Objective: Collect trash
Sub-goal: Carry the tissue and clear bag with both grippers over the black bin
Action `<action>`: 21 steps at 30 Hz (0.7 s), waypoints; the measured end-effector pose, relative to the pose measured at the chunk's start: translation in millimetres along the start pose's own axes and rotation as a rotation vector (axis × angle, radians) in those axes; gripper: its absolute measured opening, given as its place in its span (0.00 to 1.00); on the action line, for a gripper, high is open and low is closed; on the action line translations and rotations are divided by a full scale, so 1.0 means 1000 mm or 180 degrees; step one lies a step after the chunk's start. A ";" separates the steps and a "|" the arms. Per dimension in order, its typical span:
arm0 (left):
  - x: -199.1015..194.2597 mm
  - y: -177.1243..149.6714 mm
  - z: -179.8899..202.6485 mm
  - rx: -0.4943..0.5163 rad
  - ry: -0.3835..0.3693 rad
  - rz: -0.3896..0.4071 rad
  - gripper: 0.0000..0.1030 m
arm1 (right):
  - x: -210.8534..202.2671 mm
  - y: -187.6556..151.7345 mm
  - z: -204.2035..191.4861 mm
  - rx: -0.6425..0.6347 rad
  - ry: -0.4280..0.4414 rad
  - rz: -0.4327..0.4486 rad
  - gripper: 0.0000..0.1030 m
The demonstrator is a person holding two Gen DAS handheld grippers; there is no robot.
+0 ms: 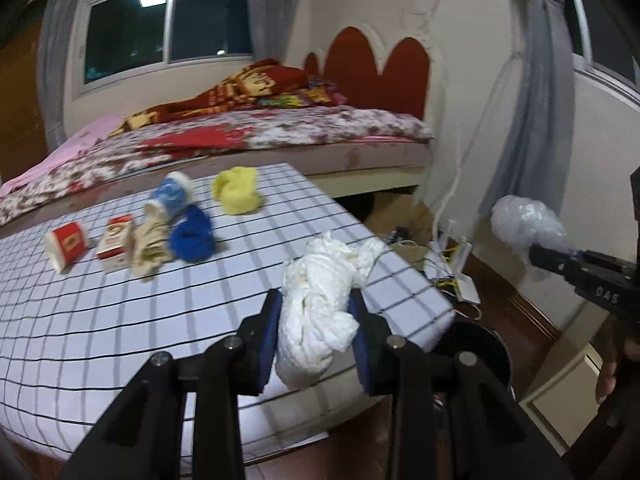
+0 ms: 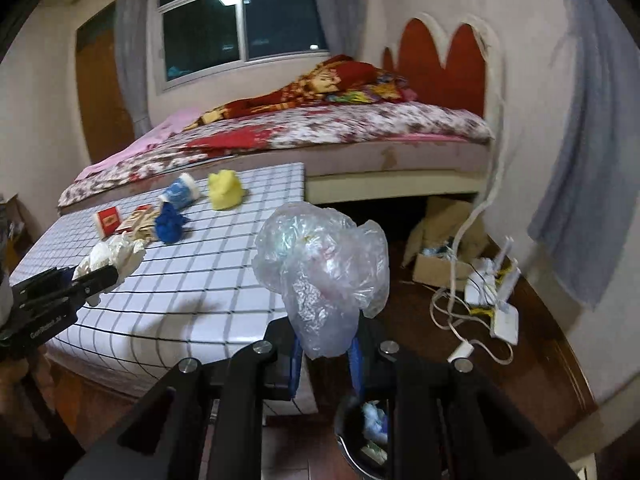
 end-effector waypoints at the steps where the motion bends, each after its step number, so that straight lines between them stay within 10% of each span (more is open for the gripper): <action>1: 0.000 0.001 0.008 0.0022 -0.0010 0.0013 0.33 | -0.002 -0.002 0.005 0.0020 -0.0026 -0.0004 0.20; 21: 0.017 -0.031 0.174 0.0470 -0.0638 -0.0282 0.33 | -0.026 -0.066 0.110 0.0382 -0.0454 -0.0285 0.20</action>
Point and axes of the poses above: each gripper's, at about its wrist camera, not at the fingertips, and x roughly the way its jaws point, z to its right, y to its top, the point moved 9 cm from there along x, roughly the way its jaws point, and after that the axes turned 7 degrees about y, right-handed, at the moved point
